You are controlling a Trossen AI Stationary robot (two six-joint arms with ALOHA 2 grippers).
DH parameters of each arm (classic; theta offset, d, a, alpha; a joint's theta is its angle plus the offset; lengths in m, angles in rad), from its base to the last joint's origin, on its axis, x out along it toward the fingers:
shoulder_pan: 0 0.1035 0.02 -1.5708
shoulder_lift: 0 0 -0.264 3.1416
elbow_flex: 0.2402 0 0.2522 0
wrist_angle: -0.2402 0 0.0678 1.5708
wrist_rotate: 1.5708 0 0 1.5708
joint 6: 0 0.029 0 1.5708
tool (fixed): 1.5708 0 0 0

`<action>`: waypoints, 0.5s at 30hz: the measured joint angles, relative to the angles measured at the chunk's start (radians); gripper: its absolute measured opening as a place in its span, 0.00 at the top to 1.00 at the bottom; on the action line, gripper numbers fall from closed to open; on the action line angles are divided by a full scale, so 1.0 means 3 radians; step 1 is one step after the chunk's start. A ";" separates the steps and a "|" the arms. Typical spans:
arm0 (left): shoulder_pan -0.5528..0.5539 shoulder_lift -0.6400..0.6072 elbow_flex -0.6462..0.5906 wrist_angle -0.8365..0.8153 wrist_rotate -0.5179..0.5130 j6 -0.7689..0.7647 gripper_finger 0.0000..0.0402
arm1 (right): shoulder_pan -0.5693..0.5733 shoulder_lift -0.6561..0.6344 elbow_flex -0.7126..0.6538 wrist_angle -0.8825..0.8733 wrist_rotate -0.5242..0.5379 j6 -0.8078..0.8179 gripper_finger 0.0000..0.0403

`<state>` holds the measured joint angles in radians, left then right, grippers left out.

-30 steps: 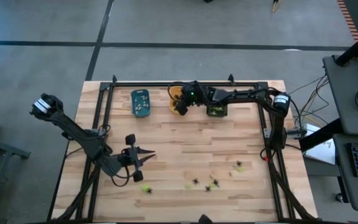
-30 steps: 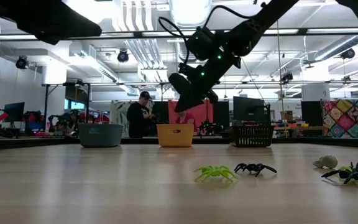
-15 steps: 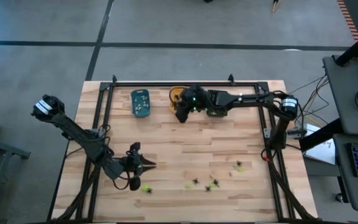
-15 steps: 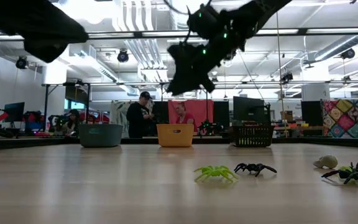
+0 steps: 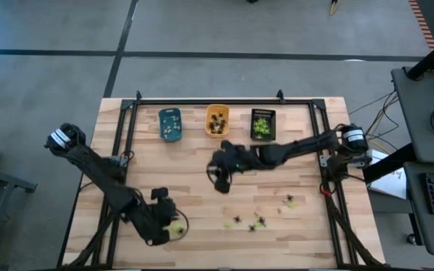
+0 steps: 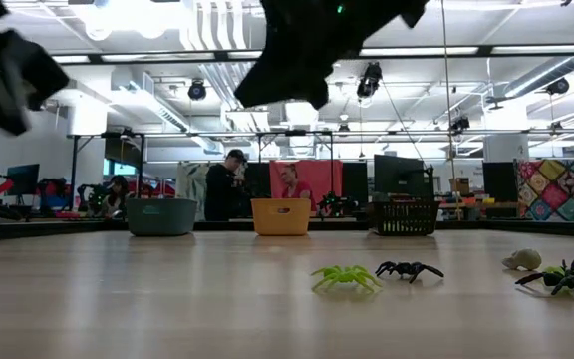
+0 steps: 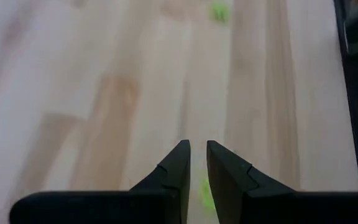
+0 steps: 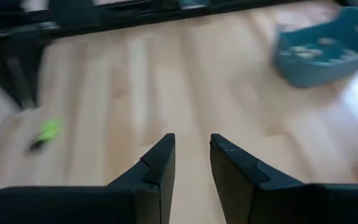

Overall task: Sort Halloween decoration
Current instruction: Put the green spider toy into the black bin

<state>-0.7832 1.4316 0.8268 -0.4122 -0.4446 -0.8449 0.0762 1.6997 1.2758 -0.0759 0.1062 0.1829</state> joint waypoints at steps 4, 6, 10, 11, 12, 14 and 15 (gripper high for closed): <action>-0.0139 0.0308 0.0314 -0.0382 0.0148 -0.0079 0.91 | 0.0286 0.0000 -0.0042 0.0021 0.0000 -0.0060 0.77; -0.0206 0.0409 0.0445 -0.0545 0.0131 -0.0139 0.91 | 0.0414 0.0000 -0.0083 0.0038 -0.0001 -0.0107 0.77; -0.0321 0.0531 0.0615 -0.0726 0.0129 -0.0218 0.89 | 0.0587 0.0000 -0.0164 0.0148 -0.0003 -0.0168 0.77; -0.0350 0.0548 0.0632 -0.0746 0.0128 -0.0216 0.88 | 0.0611 0.0000 -0.0175 0.0161 -0.0003 -0.0207 0.77; -0.0379 0.0569 0.0640 -0.0745 0.0127 -0.0206 0.87 | 0.0627 0.0001 -0.0181 0.0182 -0.0001 -0.0241 0.77; -0.0434 0.0624 0.0637 -0.0752 0.0127 -0.0188 0.83 | 0.0637 0.0001 -0.0182 0.0222 -0.0001 -0.0255 0.77; -0.0457 0.0652 0.0632 -0.0752 0.0127 -0.0180 0.80 | 0.0637 0.0001 -0.0182 0.0231 -0.0001 -0.0250 0.77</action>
<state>-0.9203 1.6273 1.0164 -0.6379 -0.4065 -0.8989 0.2671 1.7000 1.2213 -0.0066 0.1058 0.1078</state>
